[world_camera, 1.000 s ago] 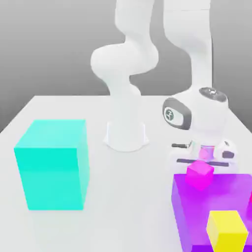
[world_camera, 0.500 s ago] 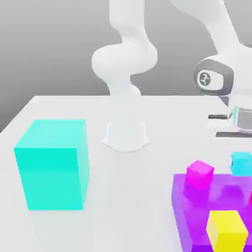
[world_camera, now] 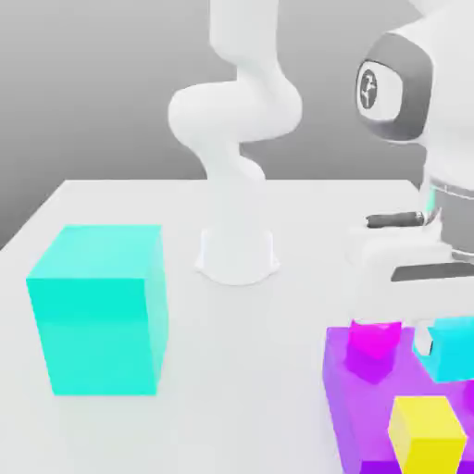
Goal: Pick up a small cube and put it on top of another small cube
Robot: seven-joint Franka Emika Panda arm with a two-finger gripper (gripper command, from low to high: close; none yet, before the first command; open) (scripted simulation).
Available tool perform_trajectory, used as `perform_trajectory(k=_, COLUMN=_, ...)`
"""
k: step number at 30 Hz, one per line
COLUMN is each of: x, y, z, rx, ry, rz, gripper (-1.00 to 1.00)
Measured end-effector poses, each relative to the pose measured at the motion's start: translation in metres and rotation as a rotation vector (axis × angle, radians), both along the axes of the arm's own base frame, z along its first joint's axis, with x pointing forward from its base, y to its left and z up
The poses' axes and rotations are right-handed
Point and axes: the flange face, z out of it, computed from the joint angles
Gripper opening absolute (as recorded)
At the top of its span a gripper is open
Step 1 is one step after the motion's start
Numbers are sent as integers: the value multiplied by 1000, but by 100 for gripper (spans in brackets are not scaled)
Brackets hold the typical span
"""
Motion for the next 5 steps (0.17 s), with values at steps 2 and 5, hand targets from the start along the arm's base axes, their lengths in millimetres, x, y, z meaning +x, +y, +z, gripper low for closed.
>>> perform_trajectory(k=2, x=-1, y=1, z=-30, rx=-1, ry=3, rz=11, gripper=100)
perform_trajectory(k=5, x=-1, y=1, z=-30, rx=-1, ry=3, rz=11, gripper=100)
